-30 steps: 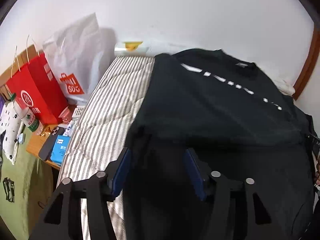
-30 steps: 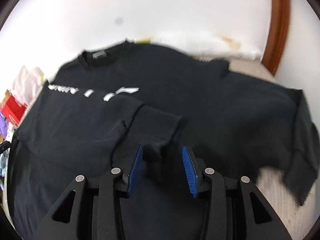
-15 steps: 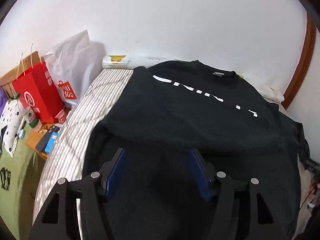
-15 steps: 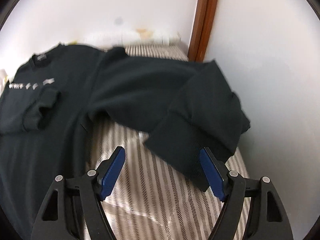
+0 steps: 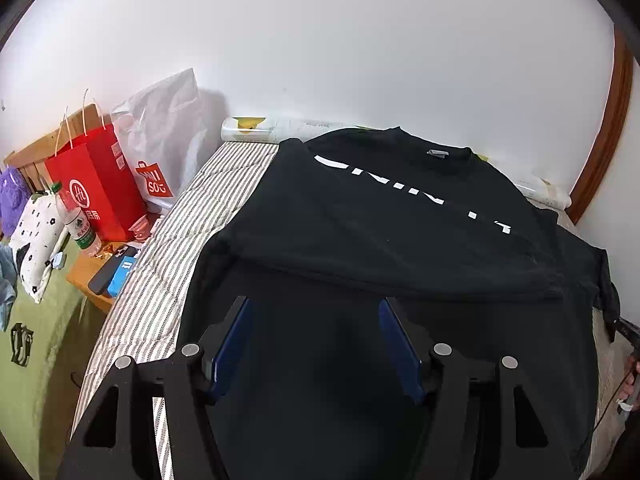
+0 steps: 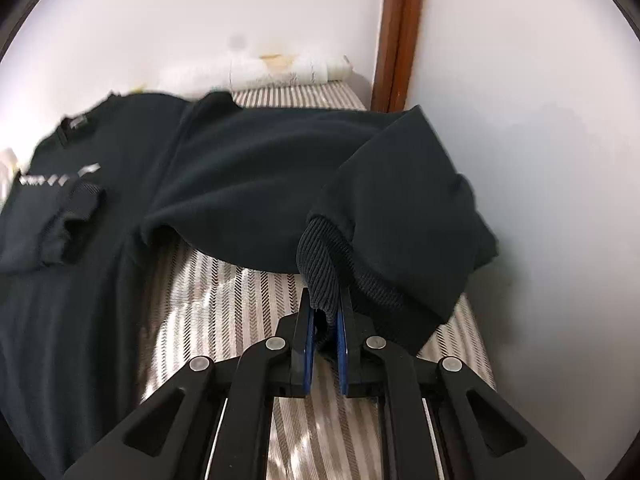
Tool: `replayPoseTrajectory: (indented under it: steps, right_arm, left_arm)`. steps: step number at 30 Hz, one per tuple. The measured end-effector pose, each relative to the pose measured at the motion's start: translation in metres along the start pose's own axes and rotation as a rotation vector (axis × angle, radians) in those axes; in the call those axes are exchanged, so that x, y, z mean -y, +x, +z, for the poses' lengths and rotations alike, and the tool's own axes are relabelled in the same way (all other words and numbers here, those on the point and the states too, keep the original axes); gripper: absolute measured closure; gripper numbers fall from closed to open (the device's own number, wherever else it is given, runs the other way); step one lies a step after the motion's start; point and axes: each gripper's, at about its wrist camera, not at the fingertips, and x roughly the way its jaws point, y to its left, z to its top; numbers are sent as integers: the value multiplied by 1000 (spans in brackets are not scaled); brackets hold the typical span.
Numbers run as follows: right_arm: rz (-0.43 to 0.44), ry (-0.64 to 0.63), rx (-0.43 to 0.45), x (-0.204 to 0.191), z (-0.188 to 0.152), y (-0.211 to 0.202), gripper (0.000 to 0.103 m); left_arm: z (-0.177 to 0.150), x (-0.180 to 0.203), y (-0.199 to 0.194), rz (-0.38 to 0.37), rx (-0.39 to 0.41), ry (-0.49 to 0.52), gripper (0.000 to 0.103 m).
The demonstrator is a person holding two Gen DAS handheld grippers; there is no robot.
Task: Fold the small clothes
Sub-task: 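Grasp the other sleeve cuff with the right tool and lift it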
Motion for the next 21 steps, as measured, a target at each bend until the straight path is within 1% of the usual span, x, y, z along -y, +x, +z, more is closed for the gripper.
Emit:
replayPoseTrajectory:
  steps: [2, 5, 7, 8, 9, 11, 14, 17, 21]
  right_arm:
    - [18, 21, 37, -1, 5, -21, 94]
    - [93, 67, 89, -8, 11, -61, 94]
    - [157, 114, 112, -19, 23, -86, 94]
    - [185, 136, 116, -22, 28, -91, 94]
    - [236, 163, 125, -31, 35, -102, 94]
    - [281, 179, 138, -46, 43, -119, 94]
    - [333, 165, 151, -88, 57, -137, 94]
    - [370, 136, 146, -130, 66, -143, 94]
    - [459, 66, 140, -203, 77, -152, 94]
  left_arm:
    - [0, -3, -1, -8, 7, 4, 40]
    - [0, -10, -1, -37, 15, -1, 40]
    - [1, -18, -1, -55, 16, -6, 40]
    - [1, -21, -2, -61, 18, -7, 40]
    - [2, -26, -2, -68, 21, -6, 40]
    - [5, -34, -1, -65, 24, -3, 40]
    - [9, -48, -1, -59, 31, -1, 40]
    - [12, -66, 0, -58, 44, -4, 39]
    - [15, -86, 2, -54, 63, 0, 38]
